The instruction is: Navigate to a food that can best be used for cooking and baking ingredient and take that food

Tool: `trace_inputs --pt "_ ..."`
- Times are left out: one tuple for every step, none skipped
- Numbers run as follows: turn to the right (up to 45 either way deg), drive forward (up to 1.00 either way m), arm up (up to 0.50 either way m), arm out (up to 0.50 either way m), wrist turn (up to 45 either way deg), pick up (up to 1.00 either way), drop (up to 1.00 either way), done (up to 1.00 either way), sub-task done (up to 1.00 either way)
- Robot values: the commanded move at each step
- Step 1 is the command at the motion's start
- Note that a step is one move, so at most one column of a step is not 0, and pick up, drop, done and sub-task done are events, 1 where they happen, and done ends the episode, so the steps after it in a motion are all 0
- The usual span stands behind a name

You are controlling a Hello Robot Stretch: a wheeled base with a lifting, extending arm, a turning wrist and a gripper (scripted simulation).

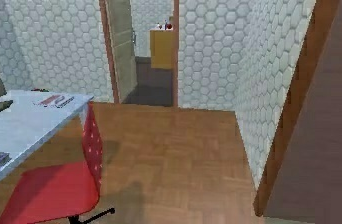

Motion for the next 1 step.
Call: trace_inputs --pt "0.0 1.0 0.0 0.0 0.0 0.0 0.0 0.0 0.0"
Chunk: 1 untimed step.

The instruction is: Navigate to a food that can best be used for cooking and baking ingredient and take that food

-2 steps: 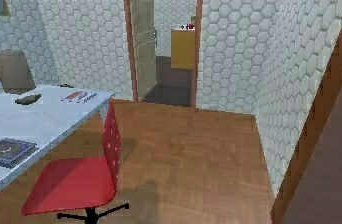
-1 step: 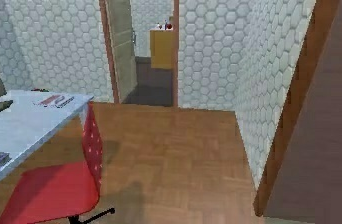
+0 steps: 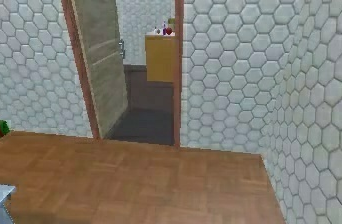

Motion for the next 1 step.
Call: trace_inputs --pt "9.0 0.0 0.0 0.0 0.0 0.0 0.0 0.0 0.0"
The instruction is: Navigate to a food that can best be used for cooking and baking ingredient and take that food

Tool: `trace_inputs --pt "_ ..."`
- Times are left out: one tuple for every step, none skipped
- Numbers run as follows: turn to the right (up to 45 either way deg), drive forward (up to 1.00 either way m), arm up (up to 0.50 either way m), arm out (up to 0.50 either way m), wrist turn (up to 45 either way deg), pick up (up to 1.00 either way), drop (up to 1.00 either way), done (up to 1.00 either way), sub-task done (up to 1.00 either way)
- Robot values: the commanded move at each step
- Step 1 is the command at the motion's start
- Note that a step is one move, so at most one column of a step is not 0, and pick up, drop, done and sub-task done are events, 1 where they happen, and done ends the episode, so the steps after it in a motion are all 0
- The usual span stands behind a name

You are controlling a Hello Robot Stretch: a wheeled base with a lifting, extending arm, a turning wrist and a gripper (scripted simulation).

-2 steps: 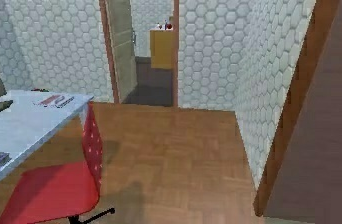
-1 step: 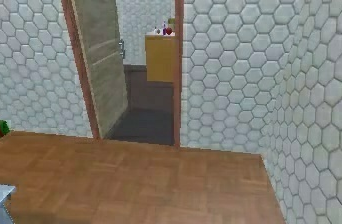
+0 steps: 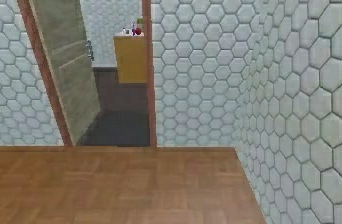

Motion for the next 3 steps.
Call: trace_inputs --pt "0.0 0.35 0.0 0.0 0.0 0.0 0.0 0.0 0.0" --pt "-21.0 0.0 0.0 0.0 0.0 0.0 0.0 0.0 0.0" --pt "0.0 1.0 0.0 0.0 0.0 0.0 0.0 0.0 0.0"
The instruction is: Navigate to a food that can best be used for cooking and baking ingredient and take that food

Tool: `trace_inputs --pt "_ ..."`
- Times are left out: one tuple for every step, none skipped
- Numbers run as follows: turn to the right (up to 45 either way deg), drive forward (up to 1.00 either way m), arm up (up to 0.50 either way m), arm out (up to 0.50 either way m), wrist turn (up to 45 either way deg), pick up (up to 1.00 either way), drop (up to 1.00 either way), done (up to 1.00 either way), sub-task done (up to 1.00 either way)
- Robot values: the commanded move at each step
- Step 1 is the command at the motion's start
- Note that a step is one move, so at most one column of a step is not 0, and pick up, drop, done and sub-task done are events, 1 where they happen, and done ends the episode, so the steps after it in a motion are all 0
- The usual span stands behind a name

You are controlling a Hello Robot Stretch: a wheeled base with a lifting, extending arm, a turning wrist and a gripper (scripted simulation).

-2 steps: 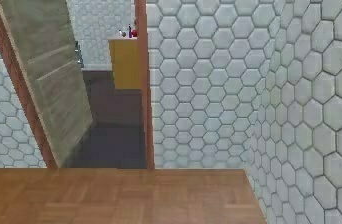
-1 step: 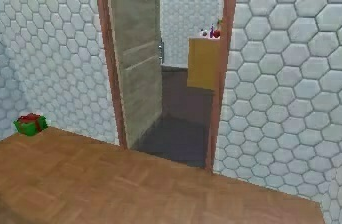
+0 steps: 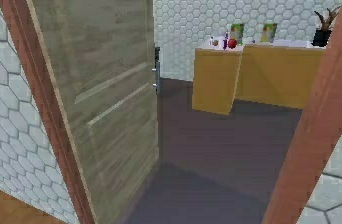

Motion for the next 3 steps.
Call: trace_inputs --pt "-3.0 0.0 0.0 0.0 0.0 0.0 0.0 0.0 0.0" --pt "0.0 0.8 0.0 0.0 0.0 0.0 0.0 0.0 0.0" --pt "30.0 0.0 0.0 0.0 0.0 0.0 0.0 0.0 0.0"
